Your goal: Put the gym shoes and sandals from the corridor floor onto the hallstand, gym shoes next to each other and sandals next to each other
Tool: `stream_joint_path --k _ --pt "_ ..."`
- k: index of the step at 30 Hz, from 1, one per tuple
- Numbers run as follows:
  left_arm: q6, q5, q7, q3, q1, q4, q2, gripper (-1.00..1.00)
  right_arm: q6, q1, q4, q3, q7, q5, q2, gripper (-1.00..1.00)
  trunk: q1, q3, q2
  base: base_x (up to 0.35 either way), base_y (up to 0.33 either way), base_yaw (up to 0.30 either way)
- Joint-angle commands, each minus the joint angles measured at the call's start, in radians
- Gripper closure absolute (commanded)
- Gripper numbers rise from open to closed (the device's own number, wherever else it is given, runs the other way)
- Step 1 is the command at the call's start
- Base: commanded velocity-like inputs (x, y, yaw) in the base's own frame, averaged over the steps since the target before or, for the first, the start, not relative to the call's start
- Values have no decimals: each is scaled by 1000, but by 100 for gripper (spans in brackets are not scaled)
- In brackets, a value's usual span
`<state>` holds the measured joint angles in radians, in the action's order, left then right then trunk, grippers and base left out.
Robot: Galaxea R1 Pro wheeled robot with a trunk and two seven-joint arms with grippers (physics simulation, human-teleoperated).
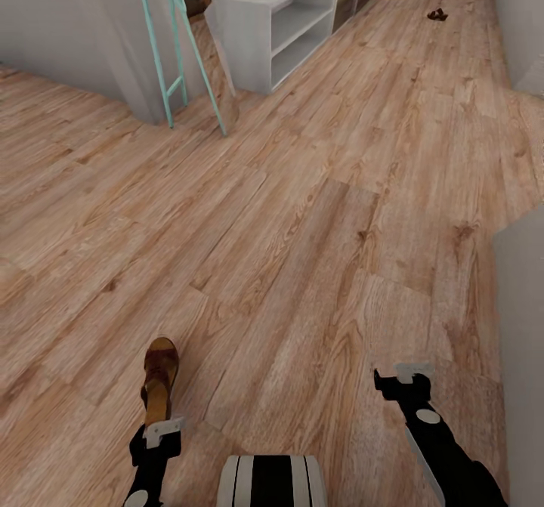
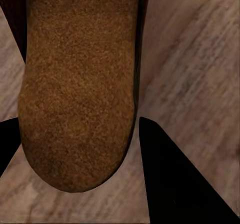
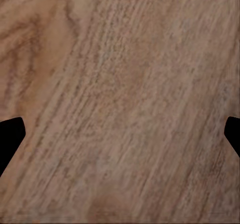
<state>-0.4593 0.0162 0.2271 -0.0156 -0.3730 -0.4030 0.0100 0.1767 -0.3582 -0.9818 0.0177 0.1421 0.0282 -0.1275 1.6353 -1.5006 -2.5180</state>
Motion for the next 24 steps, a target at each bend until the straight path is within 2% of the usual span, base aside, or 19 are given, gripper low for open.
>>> stream_joint_path --k 1,3,4,5,6,7,9,12,15,18,24 --pt "-3 -4 1 -1 6 1 0 100 -22 7 22 2 13 5 0 -100 -1 5 0 0 0 -10" --pt "-4 -5 2 -2 18 3 1 100 -127 19 99 2 31 7 1 -100 -2 16 1 0 0 -6" --pt "-6 -5 2 -2 22 4 1 100 -207 23 158 2 38 8 1 -100 -2 21 1 0 0 -3" --pt "-8 -4 3 -2 24 4 1 100 -247 25 189 2 40 8 1 -100 -2 27 1 0 0 -3" --pt "-13 -4 3 -3 27 6 1 100 -324 27 252 2 44 8 1 -100 -3 32 1 0 0 -2" --pt "-17 -3 3 -3 28 7 1 100 -359 28 283 2 46 8 2 -100 -3 38 1 0 0 -1" --pt "-37 -4 3 -3 35 23 1 100 -484 30 403 2 49 8 2 -100 -4 49 2 0 0 0" --pt "-73 -5 2 -4 51 45 0 100 -612 31 523 1 50 6 2 -100 -6 65 3 0 0 0" --pt "-105 -6 -1 -4 77 52 -2 100 -709 31 609 1 51 6 1 -100 -7 81 3 0 0 0" --pt "-119 -7 -3 -3 103 48 -2 100 -757 31 665 1 51 5 1 -100 -8 98 4 0 0 0" --pt "-130 -8 -3 -1 140 40 -10 100 -795 31 742 2 50 3 5 -100 -11 130 5 0 0 0"
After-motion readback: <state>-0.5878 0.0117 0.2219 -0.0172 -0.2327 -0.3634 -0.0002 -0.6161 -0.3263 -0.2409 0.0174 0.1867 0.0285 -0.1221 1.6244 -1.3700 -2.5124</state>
